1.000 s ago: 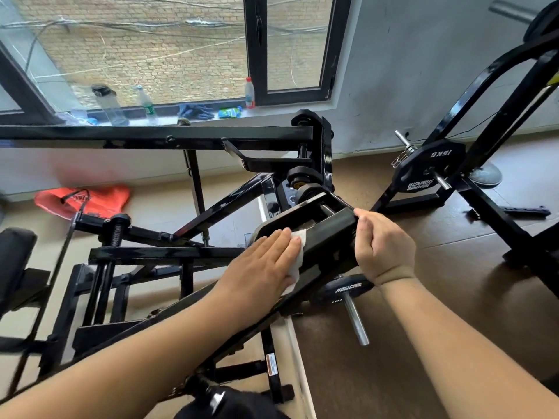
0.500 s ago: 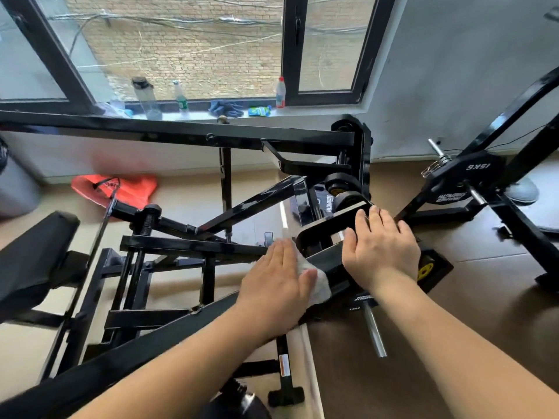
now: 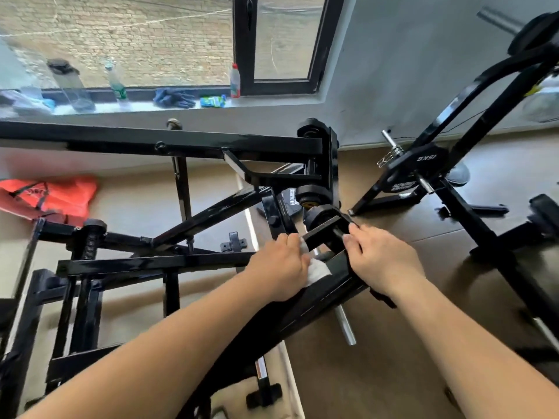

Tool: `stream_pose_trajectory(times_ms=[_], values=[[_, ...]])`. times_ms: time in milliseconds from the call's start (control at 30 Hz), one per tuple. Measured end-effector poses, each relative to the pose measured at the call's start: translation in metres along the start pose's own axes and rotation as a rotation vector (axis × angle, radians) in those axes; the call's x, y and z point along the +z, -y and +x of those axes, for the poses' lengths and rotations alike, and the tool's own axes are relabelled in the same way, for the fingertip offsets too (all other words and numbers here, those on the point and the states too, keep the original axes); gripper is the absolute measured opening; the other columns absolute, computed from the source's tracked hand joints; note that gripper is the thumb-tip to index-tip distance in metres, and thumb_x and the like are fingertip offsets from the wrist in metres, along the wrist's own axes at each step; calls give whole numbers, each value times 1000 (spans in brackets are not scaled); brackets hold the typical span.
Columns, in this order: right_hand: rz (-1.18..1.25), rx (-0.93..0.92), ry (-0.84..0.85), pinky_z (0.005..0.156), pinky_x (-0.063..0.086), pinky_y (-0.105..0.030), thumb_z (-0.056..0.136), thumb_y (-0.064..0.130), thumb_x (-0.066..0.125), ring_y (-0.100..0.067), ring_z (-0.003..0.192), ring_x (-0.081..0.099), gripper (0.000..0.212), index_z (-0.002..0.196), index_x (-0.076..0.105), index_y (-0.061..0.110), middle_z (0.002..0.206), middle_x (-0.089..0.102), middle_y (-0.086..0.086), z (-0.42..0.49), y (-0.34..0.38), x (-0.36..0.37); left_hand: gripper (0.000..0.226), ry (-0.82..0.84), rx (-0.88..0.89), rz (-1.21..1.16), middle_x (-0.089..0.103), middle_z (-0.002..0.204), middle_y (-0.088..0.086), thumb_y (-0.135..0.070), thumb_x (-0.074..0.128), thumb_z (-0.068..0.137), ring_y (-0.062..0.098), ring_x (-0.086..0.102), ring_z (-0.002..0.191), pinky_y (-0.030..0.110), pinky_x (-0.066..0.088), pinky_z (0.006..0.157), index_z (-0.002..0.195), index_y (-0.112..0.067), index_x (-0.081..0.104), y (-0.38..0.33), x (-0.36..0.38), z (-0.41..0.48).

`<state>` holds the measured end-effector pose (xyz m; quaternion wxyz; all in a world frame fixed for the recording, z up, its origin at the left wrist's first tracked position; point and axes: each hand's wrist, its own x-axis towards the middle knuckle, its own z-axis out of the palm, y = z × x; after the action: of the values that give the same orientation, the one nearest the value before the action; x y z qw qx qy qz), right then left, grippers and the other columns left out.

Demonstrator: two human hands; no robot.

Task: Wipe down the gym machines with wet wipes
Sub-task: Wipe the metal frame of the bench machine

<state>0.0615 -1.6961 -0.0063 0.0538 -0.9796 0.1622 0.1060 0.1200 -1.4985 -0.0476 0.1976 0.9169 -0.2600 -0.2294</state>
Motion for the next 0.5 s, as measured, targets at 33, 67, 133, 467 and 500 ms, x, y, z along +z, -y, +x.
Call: stream_pose_trajectory(times_ms=[33, 67, 133, 467, 500], values=[[25, 14, 9, 112, 41, -41, 109, 51, 21, -17, 146, 41, 54, 154, 43, 32, 158, 46, 9, 0, 1, -2, 39, 4, 12, 14, 51, 130, 8, -47, 31, 108, 30, 52, 118, 45, 43, 94, 131, -18, 41, -7, -2, 11], [53, 25, 11, 112, 40, -41, 109, 50, 22, -17, 146, 41, 53, 154, 43, 32, 159, 45, 10, 0, 0, -3, 37, 10, 13, 22, 53, 128, 8, -47, 32, 108, 31, 54, 115, 44, 42, 89, 128, -18, 43, -14, -3, 23], [85, 32, 13, 112, 39, -41, 109, 49, 22, -17, 146, 41, 52, 153, 45, 32, 159, 45, 10, 1, -4, -4, 32, 17, 5, 39, 56, 124, 7, -44, 34, 107, 33, 58, 109, 42, 40, 80, 121, -17, 44, -27, -3, 44], [136, -4, 14, 102, 43, -41, 110, 44, 24, -20, 137, 50, 49, 135, 59, 21, 147, 58, 4, -3, -7, -7, 15, -110, -68, 78, 58, 83, 0, -24, 41, 106, 28, 53, 71, 40, 42, 66, 93, -25, 34, 13, 9, 9], [140, -3, 9, 101, 44, -41, 110, 44, 24, -21, 136, 51, 49, 135, 60, 21, 145, 59, 4, -3, -7, -7, 16, -114, -69, 99, 58, 82, 1, -26, 40, 107, 30, 53, 73, 40, 42, 67, 93, -23, 34, 10, 8, 10]])
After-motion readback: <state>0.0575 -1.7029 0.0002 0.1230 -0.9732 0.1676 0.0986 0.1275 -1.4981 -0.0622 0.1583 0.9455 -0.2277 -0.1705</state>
